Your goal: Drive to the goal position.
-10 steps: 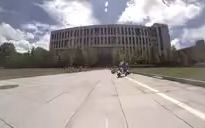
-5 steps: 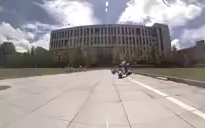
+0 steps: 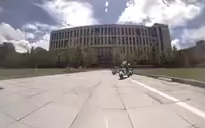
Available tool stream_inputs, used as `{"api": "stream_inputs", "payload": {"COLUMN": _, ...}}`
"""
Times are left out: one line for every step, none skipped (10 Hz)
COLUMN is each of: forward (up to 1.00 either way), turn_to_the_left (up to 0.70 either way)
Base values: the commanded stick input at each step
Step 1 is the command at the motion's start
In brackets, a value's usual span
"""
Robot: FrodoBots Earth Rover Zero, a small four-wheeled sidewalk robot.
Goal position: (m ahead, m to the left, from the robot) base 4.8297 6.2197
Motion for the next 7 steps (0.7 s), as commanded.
{"api": "stream_inputs", "payload": {"forward": 0.7, "turn_to_the_left": 0.32}}
{"api": "stream_inputs", "payload": {"forward": 0.7, "turn_to_the_left": 0.17}}
{"api": "stream_inputs", "payload": {"forward": 0.7, "turn_to_the_left": 0.04}}
{"api": "stream_inputs", "payload": {"forward": 0.7, "turn_to_the_left": 0.05}}
{"api": "stream_inputs", "payload": {"forward": 0.7, "turn_to_the_left": 0.05}}
{"api": "stream_inputs", "payload": {"forward": 0.7, "turn_to_the_left": 0.04}}
{"api": "stream_inputs", "payload": {"forward": 0.7, "turn_to_the_left": 0.04}}
